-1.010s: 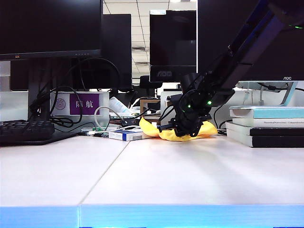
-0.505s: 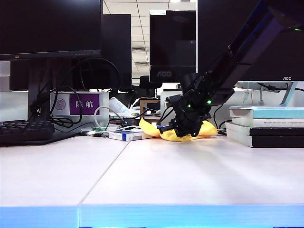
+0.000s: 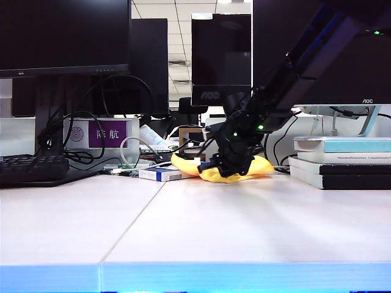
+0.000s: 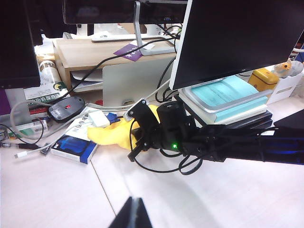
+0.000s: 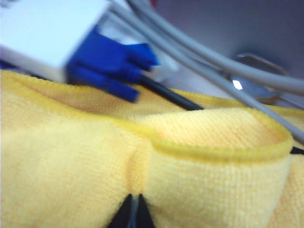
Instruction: Wipe the table from front to back using the rag.
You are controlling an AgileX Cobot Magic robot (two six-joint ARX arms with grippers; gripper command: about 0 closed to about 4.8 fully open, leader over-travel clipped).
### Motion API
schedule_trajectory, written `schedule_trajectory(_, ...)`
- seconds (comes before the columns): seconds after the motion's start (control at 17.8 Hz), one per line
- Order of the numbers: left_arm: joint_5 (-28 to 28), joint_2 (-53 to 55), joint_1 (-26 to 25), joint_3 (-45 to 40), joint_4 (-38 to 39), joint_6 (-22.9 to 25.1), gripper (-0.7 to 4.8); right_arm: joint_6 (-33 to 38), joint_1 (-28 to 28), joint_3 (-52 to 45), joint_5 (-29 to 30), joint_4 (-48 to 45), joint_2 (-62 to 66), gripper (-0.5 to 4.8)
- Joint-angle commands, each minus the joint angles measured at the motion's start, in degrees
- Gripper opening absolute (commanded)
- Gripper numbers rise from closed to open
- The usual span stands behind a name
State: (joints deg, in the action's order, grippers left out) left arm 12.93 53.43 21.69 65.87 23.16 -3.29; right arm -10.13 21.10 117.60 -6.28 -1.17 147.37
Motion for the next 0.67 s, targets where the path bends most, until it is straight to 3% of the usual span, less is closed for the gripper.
schedule_trajectory(0.06, 0.4, -0.2, 0.1, 0.3, -0.5, 0.0, -0.04, 4.1, 0.3, -0.2, 0.8, 4.7, -0.2, -0.01)
schedule_trajectory(0.67, 0.4, -0.2, 0.1, 0.3, -0.6, 0.0, -0.04, 5.6, 0.3, -0.2, 0.8, 13.5, -1.9, -0.01)
